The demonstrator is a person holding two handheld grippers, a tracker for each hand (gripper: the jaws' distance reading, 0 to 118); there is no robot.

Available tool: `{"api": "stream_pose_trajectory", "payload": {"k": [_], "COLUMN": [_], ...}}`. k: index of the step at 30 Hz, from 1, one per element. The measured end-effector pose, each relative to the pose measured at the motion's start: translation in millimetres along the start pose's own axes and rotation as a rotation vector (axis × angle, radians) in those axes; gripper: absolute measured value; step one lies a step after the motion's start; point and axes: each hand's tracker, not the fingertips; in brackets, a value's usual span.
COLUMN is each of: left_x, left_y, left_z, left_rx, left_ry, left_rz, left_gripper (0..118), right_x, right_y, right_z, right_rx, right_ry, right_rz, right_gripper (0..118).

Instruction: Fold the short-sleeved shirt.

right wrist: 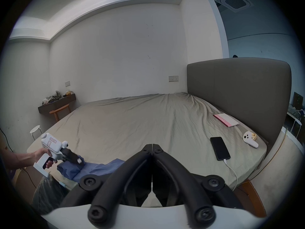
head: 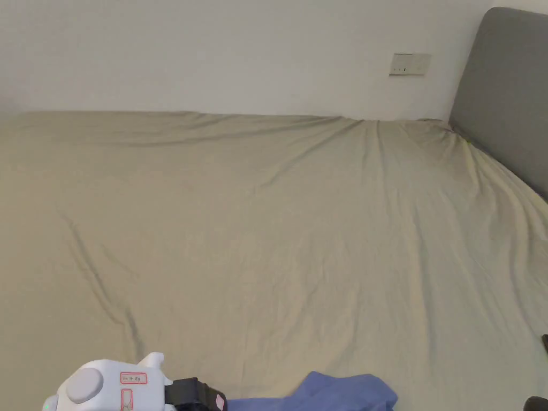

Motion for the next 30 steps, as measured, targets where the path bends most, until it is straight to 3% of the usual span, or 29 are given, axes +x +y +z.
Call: {"api": "stream_pose_trajectory", "payload": {"k": [1, 2, 6, 7, 8, 9, 12, 16, 18, 22, 25, 30], "left_x": [8.2, 16.2, 52.5, 57.9, 59.6, 61.8, 69.2, 53.0, 43.0, 53.5, 67.2, 84.6], "left_y": [0.4, 0.6, -0.2, -7.2, -14.7, -26.3, -51.7, -72.6, -79.8, -107.4, -123.2, -137.9], "left_z": [7.2, 14.5, 74.3, 91.0, 102.1, 111.9, 95.1, 51.1, 25.8, -10.9, -39.5, -77.5], "left_rx": [0.012, 0.020, 0.236, 0.318, 0.398, 0.516, 0.607, 0.486, 0.450, 0.398, 0.337, 0.292], "left_ry": [-0.060, -0.067, -0.038, 0.000, 0.039, 0.100, 0.500, 0.432, 0.482, 0.388, 0.374, 0.371], "left_rz": [0.016, 0.019, -0.088, -0.101, -0.120, -0.172, -0.287, -0.277, -0.283, -0.362, -0.463, -0.520], "left_gripper": [102, 112, 107, 95, 66, 0, 0, 0, 0, 0, 0, 0], "right_x": [0.0, -0.4, -5.0, -8.1, -9.8, -11.5, -14.5, -14.6, -13.8, -9.5, -2.5, -0.5], "right_y": [-0.8, -1.3, -4.4, -4.2, -4.9, -5.6, -6.9, -9.9, -10.7, -11.5, -13.4, -11.5], "right_z": [-0.7, -1.1, -1.6, -1.6, -2.0, -2.6, -3.7, -4.1, -2.7, 3.4, 4.5, 9.5], "right_rx": [-0.002, -0.002, 0.001, 0.002, 0.003, 0.002, -0.003, -0.008, -0.008, -0.010, -0.022, -0.016], "right_ry": [0.002, 0.004, 0.018, 0.024, 0.026, 0.029, 0.044, 0.052, 0.049, 0.033, 0.016, 0.014], "right_rz": [-0.006, -0.008, 0.007, 0.013, 0.018, 0.023, 0.027, 0.023, 0.015, 0.015, 0.003, -0.045], "right_gripper": [1, 1, 1, 1, 1, 1, 1, 1, 1, 1, 1, 1]}}
